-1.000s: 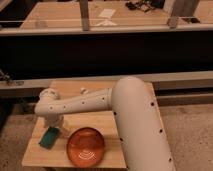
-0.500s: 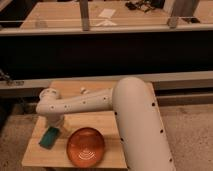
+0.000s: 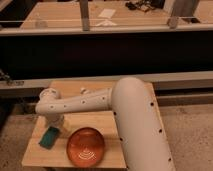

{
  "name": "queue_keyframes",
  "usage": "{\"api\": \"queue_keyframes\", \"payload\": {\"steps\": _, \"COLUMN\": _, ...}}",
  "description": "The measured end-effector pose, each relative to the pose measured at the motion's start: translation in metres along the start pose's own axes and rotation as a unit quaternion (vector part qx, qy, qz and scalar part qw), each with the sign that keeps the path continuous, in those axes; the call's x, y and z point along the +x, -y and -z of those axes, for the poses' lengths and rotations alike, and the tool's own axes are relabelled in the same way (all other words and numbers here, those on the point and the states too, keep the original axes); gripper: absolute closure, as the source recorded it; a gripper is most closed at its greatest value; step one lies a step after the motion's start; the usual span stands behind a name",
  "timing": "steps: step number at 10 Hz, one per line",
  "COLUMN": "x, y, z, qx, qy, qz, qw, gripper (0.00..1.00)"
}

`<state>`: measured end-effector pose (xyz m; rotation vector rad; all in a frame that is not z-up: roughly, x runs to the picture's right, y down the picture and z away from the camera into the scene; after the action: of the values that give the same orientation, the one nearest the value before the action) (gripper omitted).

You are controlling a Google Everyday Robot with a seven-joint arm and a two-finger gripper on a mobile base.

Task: Wipe the white sponge on the table

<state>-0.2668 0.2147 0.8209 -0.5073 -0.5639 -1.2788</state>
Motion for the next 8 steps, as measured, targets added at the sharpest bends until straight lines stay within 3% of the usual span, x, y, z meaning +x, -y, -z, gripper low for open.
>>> {"api": "queue_keyframes", "payload": {"steps": 8, "x": 0.0003, "y": -0.0015, "z": -0.0024, "qx": -0.002, "qy": 0.009, "qz": -0.012, "qw": 0.9999, "gripper": 0.20}}
